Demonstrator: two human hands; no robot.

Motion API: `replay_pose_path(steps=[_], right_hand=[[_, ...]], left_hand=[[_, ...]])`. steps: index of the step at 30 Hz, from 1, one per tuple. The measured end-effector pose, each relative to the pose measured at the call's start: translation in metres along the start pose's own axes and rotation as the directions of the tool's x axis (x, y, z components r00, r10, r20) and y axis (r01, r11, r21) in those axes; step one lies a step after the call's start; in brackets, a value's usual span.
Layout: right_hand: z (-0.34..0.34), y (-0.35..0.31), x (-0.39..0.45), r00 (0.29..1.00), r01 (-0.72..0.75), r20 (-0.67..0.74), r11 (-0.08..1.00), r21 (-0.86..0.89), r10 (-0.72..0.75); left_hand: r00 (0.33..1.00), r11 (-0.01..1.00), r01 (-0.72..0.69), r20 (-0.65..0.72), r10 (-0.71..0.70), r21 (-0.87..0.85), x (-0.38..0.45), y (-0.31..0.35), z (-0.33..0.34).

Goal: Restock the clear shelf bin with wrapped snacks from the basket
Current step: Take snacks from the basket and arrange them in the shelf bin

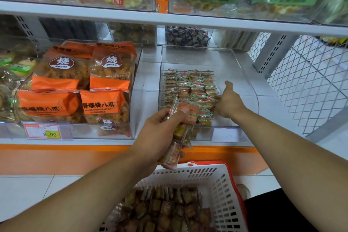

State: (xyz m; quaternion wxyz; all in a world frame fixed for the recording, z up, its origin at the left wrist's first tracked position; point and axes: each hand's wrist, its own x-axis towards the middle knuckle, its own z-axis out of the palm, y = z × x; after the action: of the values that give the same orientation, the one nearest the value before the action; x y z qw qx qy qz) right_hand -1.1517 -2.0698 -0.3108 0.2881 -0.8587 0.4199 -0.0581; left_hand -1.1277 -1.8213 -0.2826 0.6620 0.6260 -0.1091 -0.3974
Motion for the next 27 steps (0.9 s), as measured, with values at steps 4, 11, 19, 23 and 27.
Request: replay_pose_path(steps=[4,11,19,23,27], right_hand=[[-0.0027,-0.0006,-0.0004,0.996,0.001,0.094,0.996,-0.094,0.007],[-0.0038,-0.0005,-0.0029,0.992,0.059,0.122,0.979,-0.194,-0.036],[0.0008,0.0000,-0.0032,0.980,0.184,0.131,0.941,-0.284,-0.152],[-0.0016,0.0006,-0.0016,0.964,0.248,0.161,0.932,-0.265,-0.211],[-0.0038,0.0006,-0.0002,0.973,0.200,0.165,0.947,-0.250,-0.163]], left_hand=[[1.000,1.000,0.000,0.004,0.000,0.006,-0.0008,0.0005,-0.0002],[1.000,1.000,0.003,-0.012,-0.003,0.009,-0.0008,0.0008,0.0007],[1.000,1.000,-0.004,-0.009,0.004,0.019,0.0005,-0.0009,0.0007],[1.000,1.000,-0.008,0.005,0.008,0.012,0.0007,-0.0015,-0.0005],[1.000,1.000,-0.009,0.007,0.009,0.004,0.0018,-0.0022,-0.0010]])
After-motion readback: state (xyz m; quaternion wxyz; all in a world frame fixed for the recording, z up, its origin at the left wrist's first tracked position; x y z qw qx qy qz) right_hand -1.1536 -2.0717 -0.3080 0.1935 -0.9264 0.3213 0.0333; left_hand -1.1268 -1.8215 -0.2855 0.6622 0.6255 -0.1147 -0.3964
